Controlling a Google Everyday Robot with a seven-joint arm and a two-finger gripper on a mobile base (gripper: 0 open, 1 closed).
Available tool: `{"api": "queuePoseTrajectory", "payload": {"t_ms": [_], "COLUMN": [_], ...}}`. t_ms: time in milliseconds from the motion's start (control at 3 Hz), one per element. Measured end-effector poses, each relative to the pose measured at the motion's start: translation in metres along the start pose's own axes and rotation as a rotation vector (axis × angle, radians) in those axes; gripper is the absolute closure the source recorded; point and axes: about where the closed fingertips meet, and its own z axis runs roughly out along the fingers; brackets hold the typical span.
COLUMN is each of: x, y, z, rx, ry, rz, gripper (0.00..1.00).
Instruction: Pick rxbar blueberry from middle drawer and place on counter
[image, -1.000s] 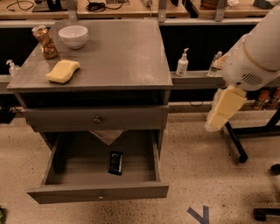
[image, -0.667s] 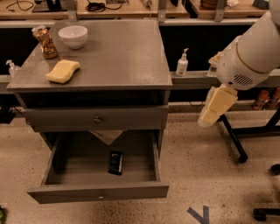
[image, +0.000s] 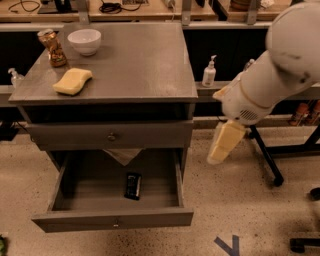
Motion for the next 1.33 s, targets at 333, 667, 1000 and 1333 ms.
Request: {"api": "queuePoseTrajectory", "payload": {"t_ms": [333, 667, 1000, 1333], "x": [-0.009, -0.016, -0.018, -0.018], "y": [0.019, 0.027, 0.024, 0.024], "z": [0.064, 0.100, 0.099, 0.104], "rx": [-0.030, -0.019, -0.005, -0.020], "ry": [-0.086, -0.164, -0.169, -0.148], "rz": [-0.023, -0.037, -0.041, -0.019], "gripper": [0.00, 0.00, 0.00, 0.00]}}
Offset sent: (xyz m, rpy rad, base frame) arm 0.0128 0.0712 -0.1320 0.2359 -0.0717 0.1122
